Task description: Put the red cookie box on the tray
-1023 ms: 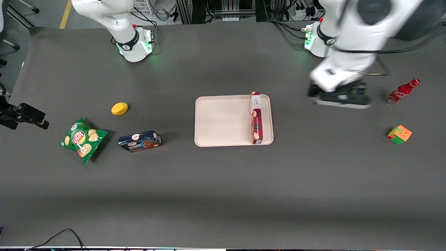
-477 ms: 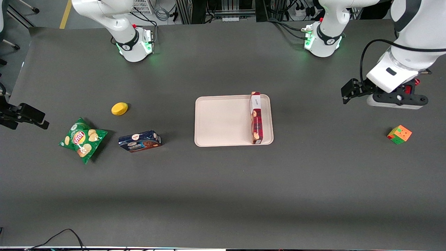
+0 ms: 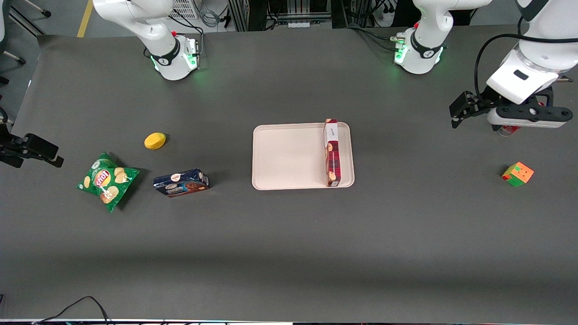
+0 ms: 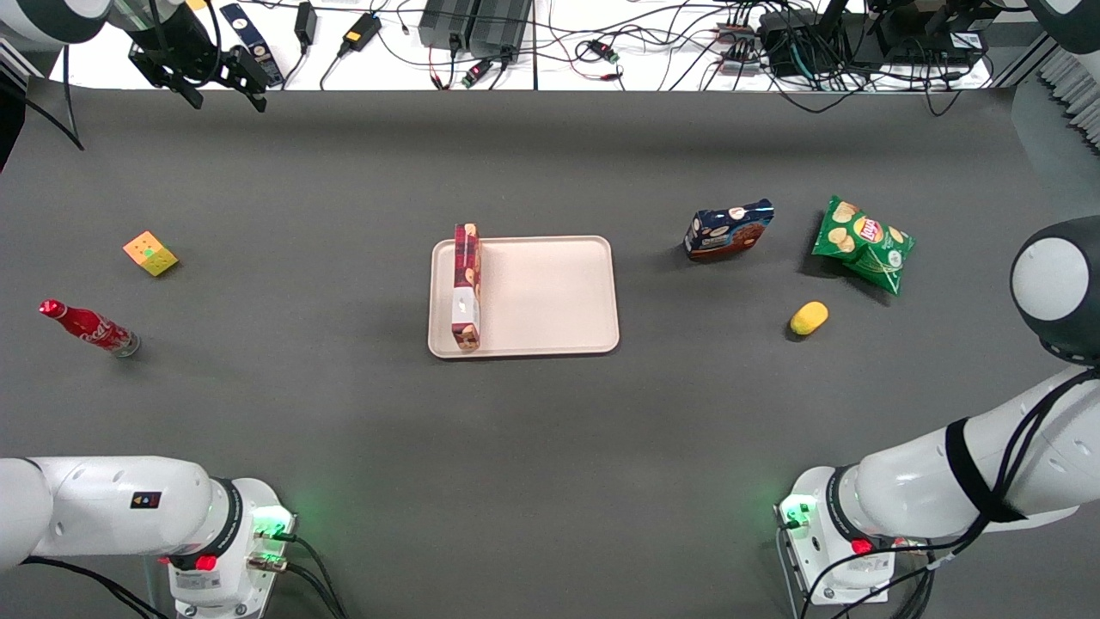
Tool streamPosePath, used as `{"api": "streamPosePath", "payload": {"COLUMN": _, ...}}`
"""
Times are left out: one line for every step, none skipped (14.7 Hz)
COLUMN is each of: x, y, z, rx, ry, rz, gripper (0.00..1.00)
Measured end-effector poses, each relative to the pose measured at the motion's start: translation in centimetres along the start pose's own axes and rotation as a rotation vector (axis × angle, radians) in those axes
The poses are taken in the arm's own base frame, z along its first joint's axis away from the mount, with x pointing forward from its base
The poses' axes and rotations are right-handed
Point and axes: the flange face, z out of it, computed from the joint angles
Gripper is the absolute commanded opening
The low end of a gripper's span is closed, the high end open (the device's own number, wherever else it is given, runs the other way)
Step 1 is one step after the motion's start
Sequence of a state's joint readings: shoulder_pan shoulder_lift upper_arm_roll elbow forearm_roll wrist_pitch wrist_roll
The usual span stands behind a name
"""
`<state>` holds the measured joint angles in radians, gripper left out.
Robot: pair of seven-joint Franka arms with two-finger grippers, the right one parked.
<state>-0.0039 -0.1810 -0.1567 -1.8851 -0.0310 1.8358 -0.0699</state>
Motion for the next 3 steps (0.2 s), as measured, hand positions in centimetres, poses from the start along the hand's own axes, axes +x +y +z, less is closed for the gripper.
{"api": "streamPosePath", "payload": {"x": 0.11, "y": -0.19, "z": -0.2, "rx": -0.001, "ry": 0.004, "rz": -0.004, "gripper": 1.0}}
{"api": "streamPosePath", "payload": {"x": 0.18, "y": -0.46, "z": -0.36, "rx": -0.001, "ry": 0.008, "rz": -0.009, "gripper": 1.0}}
{"api": "streamPosePath", "payload": {"x": 0.23, "y": -0.81, "z": -0.46, "rx": -0.001, "ry": 0.01, "rz": -0.015, "gripper": 1.0}}
